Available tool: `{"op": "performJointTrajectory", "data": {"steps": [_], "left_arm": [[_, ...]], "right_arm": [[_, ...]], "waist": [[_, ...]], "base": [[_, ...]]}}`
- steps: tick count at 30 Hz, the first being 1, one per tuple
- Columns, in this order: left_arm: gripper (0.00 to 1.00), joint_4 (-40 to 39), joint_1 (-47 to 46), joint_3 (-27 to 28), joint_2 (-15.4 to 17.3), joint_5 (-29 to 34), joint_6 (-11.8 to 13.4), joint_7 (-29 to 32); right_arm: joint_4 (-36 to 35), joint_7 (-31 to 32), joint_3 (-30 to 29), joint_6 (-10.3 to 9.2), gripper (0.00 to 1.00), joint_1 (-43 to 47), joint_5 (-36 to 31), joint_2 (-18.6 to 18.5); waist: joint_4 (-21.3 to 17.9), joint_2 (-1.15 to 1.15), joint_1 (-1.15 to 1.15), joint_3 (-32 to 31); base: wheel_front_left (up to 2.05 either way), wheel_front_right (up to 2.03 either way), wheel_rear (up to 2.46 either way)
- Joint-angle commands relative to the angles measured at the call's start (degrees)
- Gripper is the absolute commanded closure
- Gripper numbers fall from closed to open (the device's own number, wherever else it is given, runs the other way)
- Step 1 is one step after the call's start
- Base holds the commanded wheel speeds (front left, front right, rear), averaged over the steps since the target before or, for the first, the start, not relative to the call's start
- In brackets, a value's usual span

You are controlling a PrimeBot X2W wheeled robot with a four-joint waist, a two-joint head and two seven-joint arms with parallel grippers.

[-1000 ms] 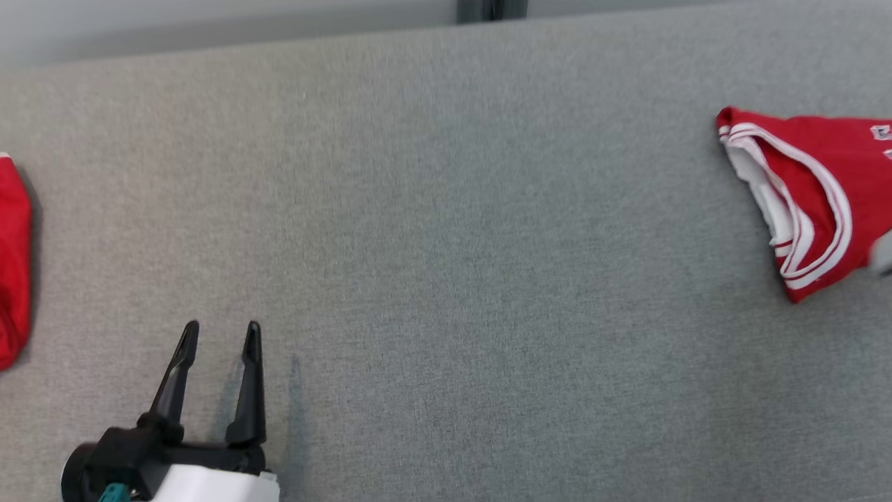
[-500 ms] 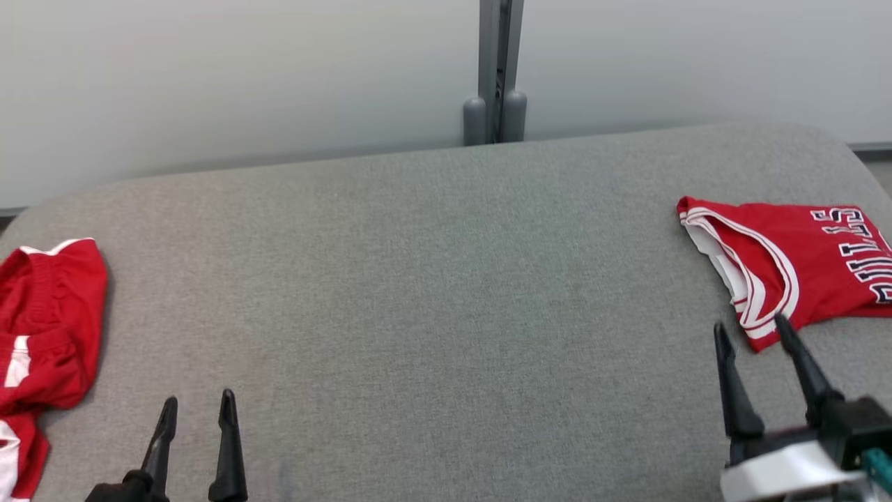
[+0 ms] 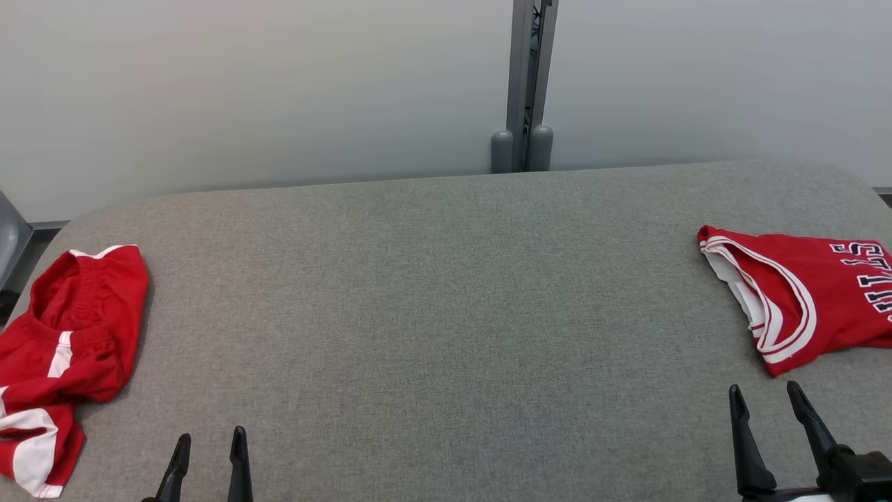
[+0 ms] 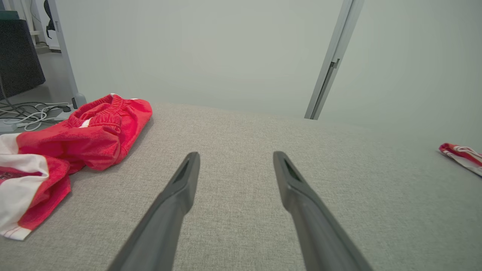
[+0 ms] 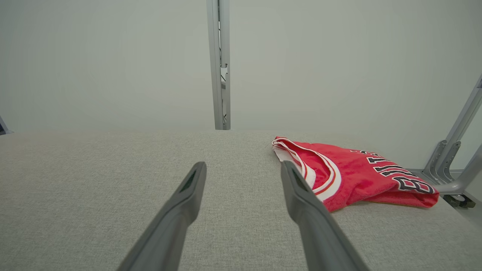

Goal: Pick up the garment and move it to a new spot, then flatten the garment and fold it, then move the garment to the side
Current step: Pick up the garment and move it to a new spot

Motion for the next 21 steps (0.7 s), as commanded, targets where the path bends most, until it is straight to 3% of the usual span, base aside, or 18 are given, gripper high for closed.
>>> {"op": "performJointTrajectory", "data": {"steps": [1, 8, 17, 21], "left_arm": [[0.00, 0.1, -0.1, 0.0, 0.2, -0.3, 0.1, -0.3], [0.00, -0.7, -1.4, -0.1, 0.2, 0.0, 0.5, -0.3], [0.00, -1.6, 0.0, 0.4, 0.2, 0.2, 1.3, -0.3], [0.00, -2.5, 1.1, 0.9, 0.2, 0.0, 1.6, -0.3]], "right_arm": [[-0.4, -0.3, 0.0, 0.01, 0.00, -0.4, 0.3, -0.2], [-1.8, -0.3, 1.3, 0.01, 0.00, -0.1, -0.2, -0.2], [-2.8, -0.3, 9.0, 0.01, 0.00, 0.3, 1.1, -0.2], [-2.4, -0.3, 11.7, 0.01, 0.00, -0.5, 1.3, -0.2]], "waist": [[0.1, 0.00, 0.00, 0.1], [2.8, 0.00, 0.00, 0.3], [14.7, 0.00, 0.00, -0.5], [18.1, 0.00, 0.00, -0.5]], "base": [[0.00, 0.00, 0.00], [0.00, 0.00, 0.00], [0.00, 0.00, 0.00], [0.00, 0.00, 0.00]]}}
